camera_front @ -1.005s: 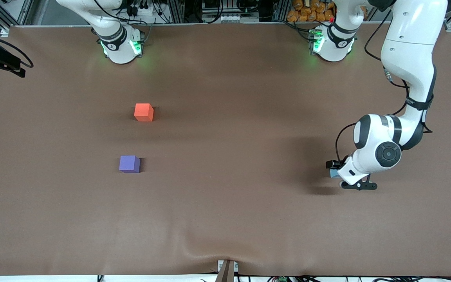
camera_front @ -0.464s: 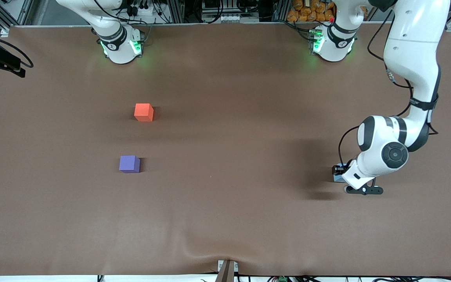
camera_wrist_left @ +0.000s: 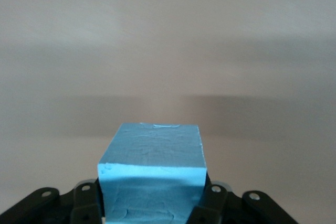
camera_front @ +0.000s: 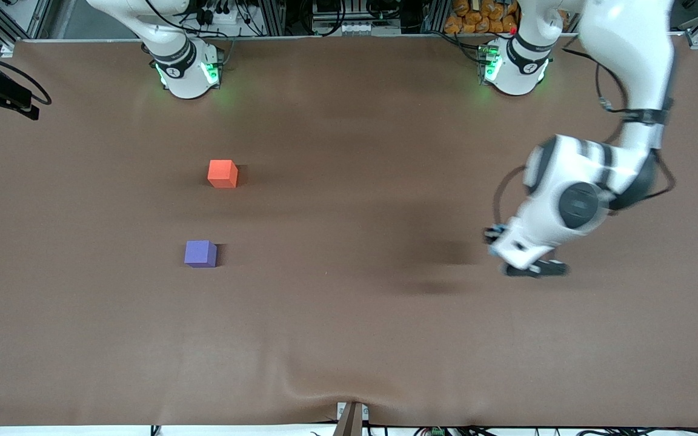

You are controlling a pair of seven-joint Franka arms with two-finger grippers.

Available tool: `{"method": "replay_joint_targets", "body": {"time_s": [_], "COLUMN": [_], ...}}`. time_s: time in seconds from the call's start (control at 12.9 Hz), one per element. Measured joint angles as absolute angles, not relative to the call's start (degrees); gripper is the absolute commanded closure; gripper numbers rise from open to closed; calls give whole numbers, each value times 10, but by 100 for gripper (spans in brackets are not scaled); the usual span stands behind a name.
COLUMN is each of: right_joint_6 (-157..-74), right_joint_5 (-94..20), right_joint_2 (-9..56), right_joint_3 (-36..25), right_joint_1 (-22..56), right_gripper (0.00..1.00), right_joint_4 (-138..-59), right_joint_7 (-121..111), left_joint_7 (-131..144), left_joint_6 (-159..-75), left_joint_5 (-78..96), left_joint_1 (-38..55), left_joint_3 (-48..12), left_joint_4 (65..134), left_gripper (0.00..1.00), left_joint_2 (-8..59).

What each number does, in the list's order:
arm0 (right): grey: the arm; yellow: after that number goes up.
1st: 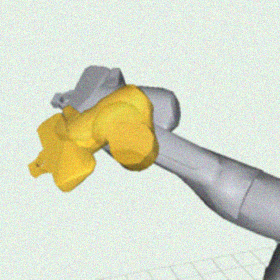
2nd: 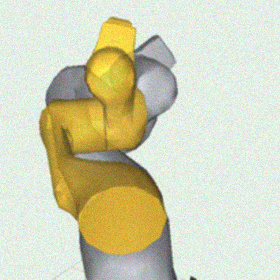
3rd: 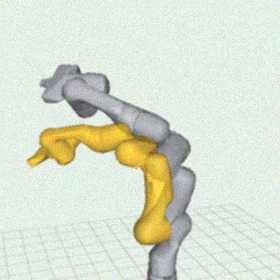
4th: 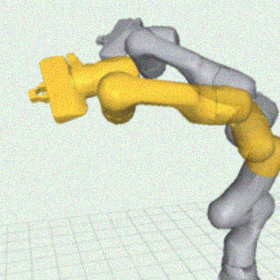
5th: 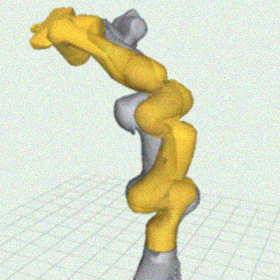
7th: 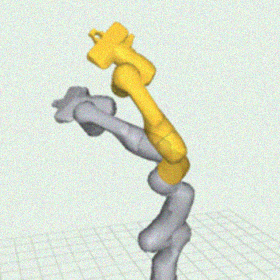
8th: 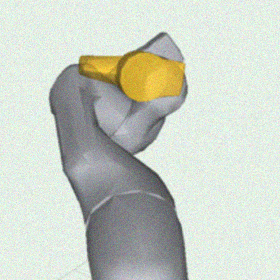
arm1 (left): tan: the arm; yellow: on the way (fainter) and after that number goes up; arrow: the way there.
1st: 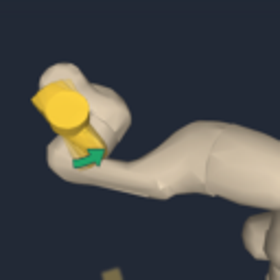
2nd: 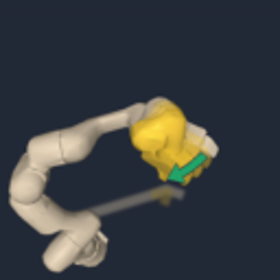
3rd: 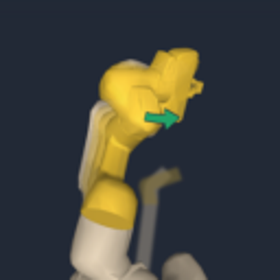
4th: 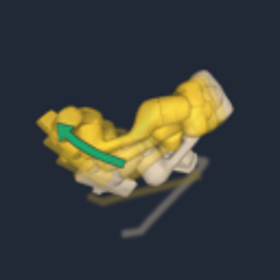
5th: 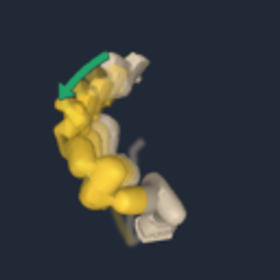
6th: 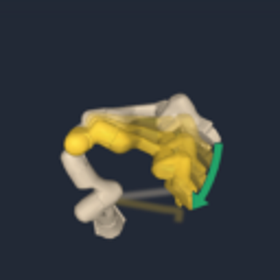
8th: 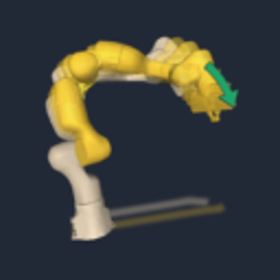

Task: Place blue block between orange and purple blocks
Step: 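Carry the light-blue cube with the left gripper toward the table middle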

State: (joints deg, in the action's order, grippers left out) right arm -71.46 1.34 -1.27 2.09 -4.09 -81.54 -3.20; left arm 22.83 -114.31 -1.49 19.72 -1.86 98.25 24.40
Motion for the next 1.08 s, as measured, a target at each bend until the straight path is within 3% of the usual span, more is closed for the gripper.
{"method": "replay_joint_targets", "body": {"time_s": [0.31, 0.62, 0.7, 0.77, 0.85, 1.08], "right_joint_6": [-715, -715, -715, -715, -715, -717], "right_joint_5": [13, 13, 13, 13, 13, 13], "right_joint_2": [-13, -12, -12, -11, -8, 6], "right_joint_3": [21, 21, 21, 21, 21, 22], "right_joint_1": [-41, -41, -41, -41, -41, -41], "right_gripper": [0, 0, 0, 0, 0, 0], "right_joint_4": [-815, -815, -815, -815, -815, -816], "right_joint_7": [-32, -32, -32, -32, -32, -32], "left_joint_7": [395, 528, 543, 551, 553, 551], "left_joint_6": [-1145, -1201, -1222, -1238, -1244, -1244], "left_joint_5": [31, 51, 51, 51, 51, 23], "left_joint_1": [347, 462, 482, 496, 503, 507], "left_joint_3": [-29, -26, -25, -24, -23, -21], "left_joint_4": [943, 848, 832, 822, 816, 808], "left_gripper": [100, 100, 70, 8, 0, 0], "left_joint_2": [300, 418, 442, 458, 467, 468]}}
